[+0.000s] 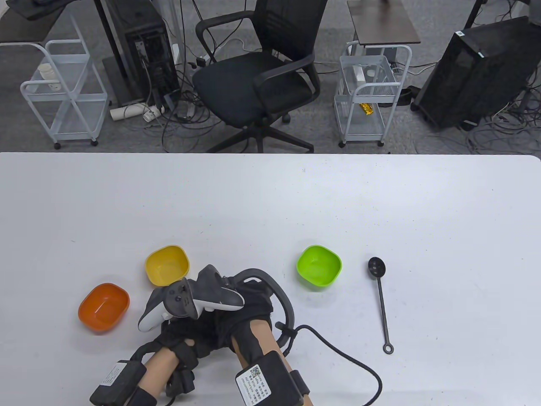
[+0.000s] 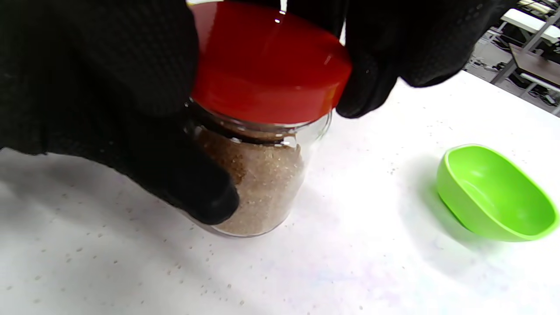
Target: Scoop brown sugar granules from jar into dishes
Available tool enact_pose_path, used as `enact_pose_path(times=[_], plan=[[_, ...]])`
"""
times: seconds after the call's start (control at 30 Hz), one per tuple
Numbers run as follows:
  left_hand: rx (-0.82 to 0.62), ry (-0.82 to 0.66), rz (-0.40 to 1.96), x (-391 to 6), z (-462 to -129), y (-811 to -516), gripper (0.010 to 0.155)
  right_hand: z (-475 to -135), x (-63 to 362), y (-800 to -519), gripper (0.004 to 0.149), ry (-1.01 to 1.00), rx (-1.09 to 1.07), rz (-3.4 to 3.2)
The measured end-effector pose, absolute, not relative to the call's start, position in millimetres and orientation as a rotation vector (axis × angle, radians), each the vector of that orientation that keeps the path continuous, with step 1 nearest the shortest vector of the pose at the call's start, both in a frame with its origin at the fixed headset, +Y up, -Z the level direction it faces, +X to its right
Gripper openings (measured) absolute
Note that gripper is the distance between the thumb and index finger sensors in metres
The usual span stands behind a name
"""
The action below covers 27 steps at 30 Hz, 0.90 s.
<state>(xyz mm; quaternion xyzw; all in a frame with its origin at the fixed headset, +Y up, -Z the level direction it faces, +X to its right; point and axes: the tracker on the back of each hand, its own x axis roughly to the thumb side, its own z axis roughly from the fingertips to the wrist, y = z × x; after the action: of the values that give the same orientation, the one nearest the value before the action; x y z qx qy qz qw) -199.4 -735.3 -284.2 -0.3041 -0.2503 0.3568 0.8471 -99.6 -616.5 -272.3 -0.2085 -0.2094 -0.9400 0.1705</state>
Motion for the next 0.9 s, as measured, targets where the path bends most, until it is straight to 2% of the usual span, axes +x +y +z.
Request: enact_pose_path(times=[0.27, 0.37, 0.7, 0.9], plan=[[-0.64, -0.526, 0.752, -199.5, -284.1, -735.5, 0.114, -273.8, -102.2, -620.6, 0.084, -0.652, -0.686, -2.654], [-0.64, -0.525, 0.751, -199.5, -284.0, -735.4, 0.114, -266.7, -96.3, -613.7, 0.084, -0.606, -0.712, -2.666], [-0.634, -0.525, 0.749, -200.8, -283.5, -735.2, 0.113, -264.1, -90.4, -617.6, 0.083, -0.582, -0.823, -2.682], [-0.612, -0.554, 0.72, -205.3, -280.0, -730.9, 0.114, -264.0, -80.8, -607.0, 0.084, -0.555, -0.875, -2.756]])
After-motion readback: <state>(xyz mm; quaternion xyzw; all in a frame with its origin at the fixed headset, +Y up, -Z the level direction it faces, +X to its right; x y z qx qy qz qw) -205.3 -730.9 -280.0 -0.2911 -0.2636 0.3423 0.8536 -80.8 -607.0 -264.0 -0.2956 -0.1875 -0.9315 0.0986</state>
